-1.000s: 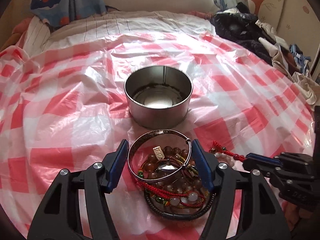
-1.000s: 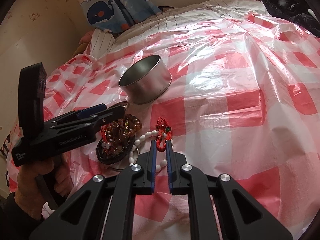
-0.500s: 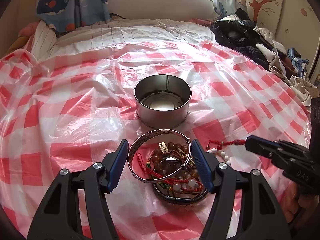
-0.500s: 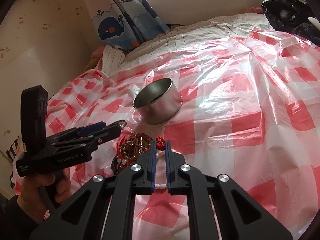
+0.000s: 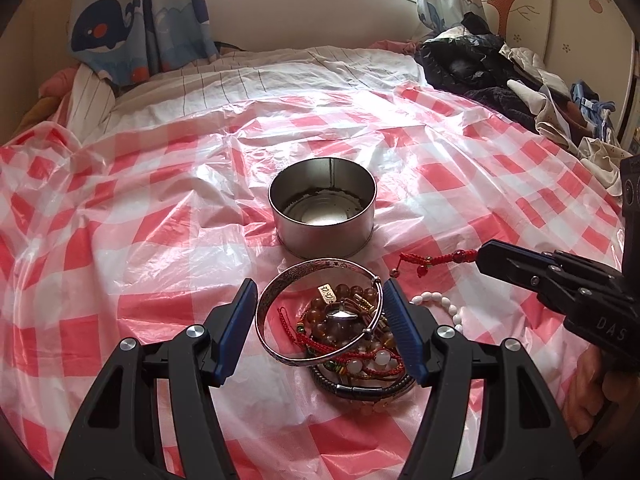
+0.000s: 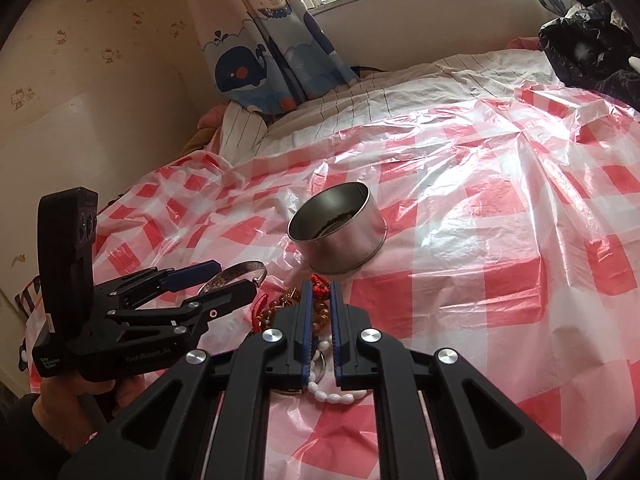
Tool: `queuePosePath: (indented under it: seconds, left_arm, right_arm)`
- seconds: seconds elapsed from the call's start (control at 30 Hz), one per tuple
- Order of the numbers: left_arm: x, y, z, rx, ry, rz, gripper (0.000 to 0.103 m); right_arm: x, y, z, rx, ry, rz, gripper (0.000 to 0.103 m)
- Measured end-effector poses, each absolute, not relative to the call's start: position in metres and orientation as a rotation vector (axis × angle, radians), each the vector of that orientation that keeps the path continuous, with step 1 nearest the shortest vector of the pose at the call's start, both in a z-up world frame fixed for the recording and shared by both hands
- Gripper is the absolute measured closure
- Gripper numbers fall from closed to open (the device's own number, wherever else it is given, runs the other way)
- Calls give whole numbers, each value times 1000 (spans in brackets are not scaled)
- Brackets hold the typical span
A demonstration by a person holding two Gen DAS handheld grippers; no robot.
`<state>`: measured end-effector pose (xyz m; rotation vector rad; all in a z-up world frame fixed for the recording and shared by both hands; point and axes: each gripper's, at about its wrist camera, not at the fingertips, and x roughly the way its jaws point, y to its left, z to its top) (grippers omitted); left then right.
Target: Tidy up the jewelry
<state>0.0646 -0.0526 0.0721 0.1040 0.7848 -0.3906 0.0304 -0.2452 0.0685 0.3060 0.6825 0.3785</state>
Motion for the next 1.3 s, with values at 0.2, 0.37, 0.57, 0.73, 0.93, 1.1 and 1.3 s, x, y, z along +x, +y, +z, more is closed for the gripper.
queuePosePath:
  seconds: [0.2, 0.37, 0.57, 0.73, 0.93, 1.1, 1.3]
  left_arm:
    - [67, -51, 77, 97, 770, -385, 42]
    - [75, -48, 85, 58, 749, -393, 42]
    - [96, -49, 96, 1, 726, -400, 42]
    - [124, -60, 100, -6, 710, -402, 42]
    - [157, -81, 85, 14, 716, -431, 41]
    - [177, -91, 55, 119, 810, -394, 37]
    - [149, -60, 68, 113, 802, -360, 30]
  right_arm:
    - [36, -240, 73, 312, 645, 391, 94]
    - [44, -238, 85, 318, 596, 397, 94]
    - [57, -237, 95, 311, 572, 399, 94]
    - [75, -239, 105, 304, 545, 387, 94]
    - [108, -233, 107, 276, 548, 378, 94]
    - [156, -212, 74, 228, 733, 396, 76]
    - [136, -228, 79, 269, 727, 368, 68]
